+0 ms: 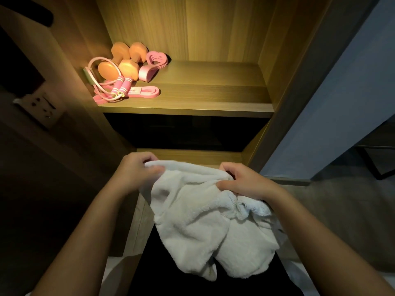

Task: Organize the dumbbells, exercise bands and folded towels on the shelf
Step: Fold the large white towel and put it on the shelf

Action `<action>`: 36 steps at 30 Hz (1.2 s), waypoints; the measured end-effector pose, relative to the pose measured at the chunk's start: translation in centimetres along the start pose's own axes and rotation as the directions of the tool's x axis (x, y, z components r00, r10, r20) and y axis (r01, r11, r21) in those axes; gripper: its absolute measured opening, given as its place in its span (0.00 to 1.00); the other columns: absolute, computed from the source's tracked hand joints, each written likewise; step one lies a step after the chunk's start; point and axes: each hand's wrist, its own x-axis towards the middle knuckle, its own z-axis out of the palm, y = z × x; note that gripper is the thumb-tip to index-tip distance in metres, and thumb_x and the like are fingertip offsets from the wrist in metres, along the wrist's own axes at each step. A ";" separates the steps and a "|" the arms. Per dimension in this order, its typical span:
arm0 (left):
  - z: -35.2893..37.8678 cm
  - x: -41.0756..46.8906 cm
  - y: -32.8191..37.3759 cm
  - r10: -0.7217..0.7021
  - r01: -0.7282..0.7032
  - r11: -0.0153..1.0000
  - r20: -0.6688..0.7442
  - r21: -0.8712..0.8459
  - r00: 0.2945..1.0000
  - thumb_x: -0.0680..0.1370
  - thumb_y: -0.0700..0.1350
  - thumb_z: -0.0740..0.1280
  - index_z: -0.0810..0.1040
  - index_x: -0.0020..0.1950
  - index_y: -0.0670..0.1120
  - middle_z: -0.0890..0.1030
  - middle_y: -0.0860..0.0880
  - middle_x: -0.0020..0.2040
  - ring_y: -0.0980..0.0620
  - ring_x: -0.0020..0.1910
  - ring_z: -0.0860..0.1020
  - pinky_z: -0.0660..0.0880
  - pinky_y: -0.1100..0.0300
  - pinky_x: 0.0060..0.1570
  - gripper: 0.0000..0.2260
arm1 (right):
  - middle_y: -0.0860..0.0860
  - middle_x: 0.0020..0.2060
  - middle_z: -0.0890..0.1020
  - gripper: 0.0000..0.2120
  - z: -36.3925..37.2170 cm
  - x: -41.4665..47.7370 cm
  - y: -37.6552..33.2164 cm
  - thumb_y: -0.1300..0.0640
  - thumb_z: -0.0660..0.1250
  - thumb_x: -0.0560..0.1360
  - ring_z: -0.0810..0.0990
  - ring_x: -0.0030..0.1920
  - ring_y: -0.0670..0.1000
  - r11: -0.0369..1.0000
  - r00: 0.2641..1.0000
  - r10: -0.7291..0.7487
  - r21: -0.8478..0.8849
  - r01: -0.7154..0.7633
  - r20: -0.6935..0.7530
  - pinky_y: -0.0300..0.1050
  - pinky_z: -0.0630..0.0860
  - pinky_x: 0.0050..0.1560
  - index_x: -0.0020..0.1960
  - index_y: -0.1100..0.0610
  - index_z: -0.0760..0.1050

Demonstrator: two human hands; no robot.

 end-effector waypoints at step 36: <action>3.1 -2.9 9.2 0.264 -0.275 0.961 0.306 -0.009 0.914 0.70 0.50 0.76 0.83 0.42 0.56 0.83 0.55 0.42 0.56 0.44 0.81 0.77 0.53 0.47 0.04 | 0.47 0.31 0.72 0.10 -0.8 -4.0 -5.3 0.59 0.69 0.74 0.70 0.32 0.42 0.975 0.953 -0.207 0.035 0.219 -0.223 0.39 0.66 0.34 0.36 0.54 0.72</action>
